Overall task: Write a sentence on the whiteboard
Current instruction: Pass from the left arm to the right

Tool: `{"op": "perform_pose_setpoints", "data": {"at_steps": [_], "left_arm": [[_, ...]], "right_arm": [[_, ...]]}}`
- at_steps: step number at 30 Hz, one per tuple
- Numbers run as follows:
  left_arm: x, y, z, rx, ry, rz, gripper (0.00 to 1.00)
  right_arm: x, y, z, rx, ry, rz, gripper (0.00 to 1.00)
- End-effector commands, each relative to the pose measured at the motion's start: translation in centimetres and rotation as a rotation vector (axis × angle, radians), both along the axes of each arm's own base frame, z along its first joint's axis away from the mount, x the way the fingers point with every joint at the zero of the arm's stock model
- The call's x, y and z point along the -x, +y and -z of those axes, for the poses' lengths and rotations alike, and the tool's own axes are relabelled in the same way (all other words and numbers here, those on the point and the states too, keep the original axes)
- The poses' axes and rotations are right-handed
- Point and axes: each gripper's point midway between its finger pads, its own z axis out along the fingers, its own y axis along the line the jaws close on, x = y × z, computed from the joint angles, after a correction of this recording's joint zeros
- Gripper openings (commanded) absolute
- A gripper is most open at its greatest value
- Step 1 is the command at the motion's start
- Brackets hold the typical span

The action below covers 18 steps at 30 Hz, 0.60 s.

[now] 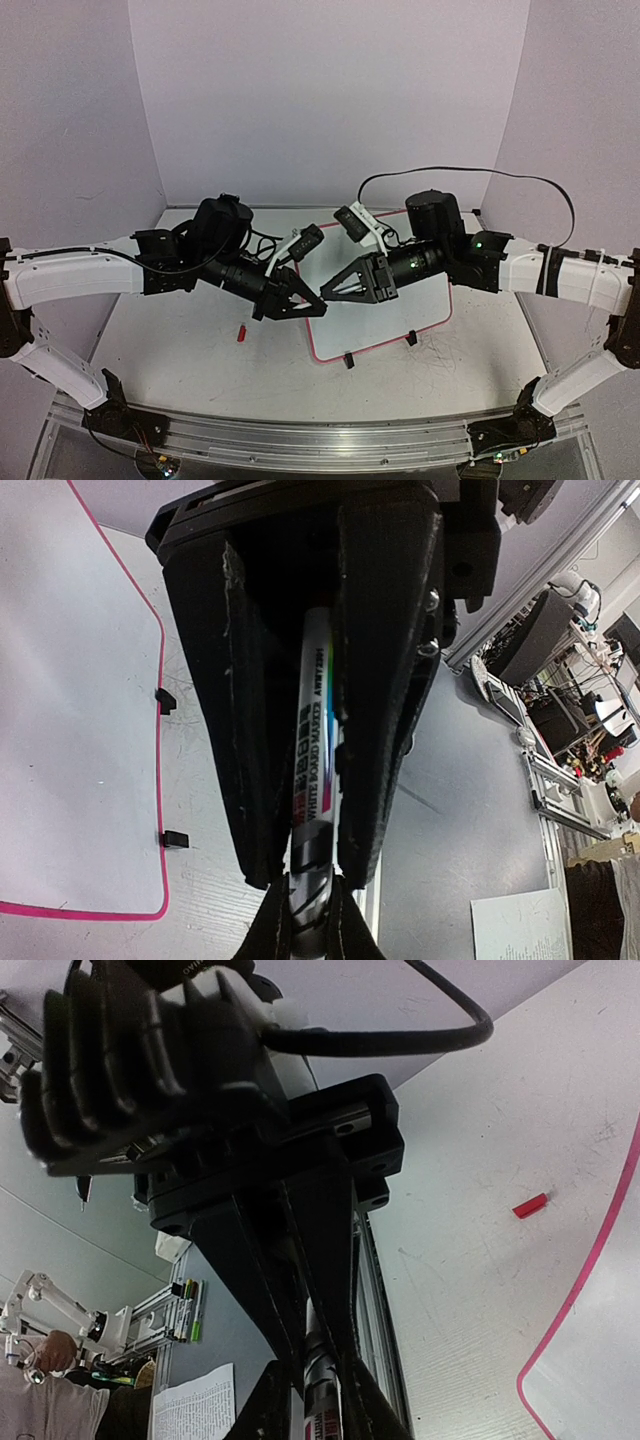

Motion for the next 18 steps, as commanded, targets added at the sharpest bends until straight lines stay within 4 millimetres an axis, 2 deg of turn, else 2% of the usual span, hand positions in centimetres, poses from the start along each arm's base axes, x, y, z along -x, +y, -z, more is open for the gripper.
{"op": "perform_pose_setpoints", "data": {"at_steps": [1,8,14,18], "left_arm": [[0.1,-0.1,-2.6,0.052,-0.043,0.007,0.0],[0.1,0.0,-2.6,0.049,-0.043,0.008,0.0],[0.1,-0.1,-2.6,0.048,-0.041,0.013,0.0],[0.1,-0.1,-2.7,0.049,-0.042,0.012,0.0]], "right_arm": [[0.3,0.2,-0.6,-0.029,-0.037,-0.031,0.2],[0.5,0.2,0.2,-0.012,-0.027,-0.051,0.14],[0.4,0.3,0.7,0.004,-0.028,-0.047,0.19],[0.4,0.3,0.9,0.006,-0.025,-0.051,0.12]]}}
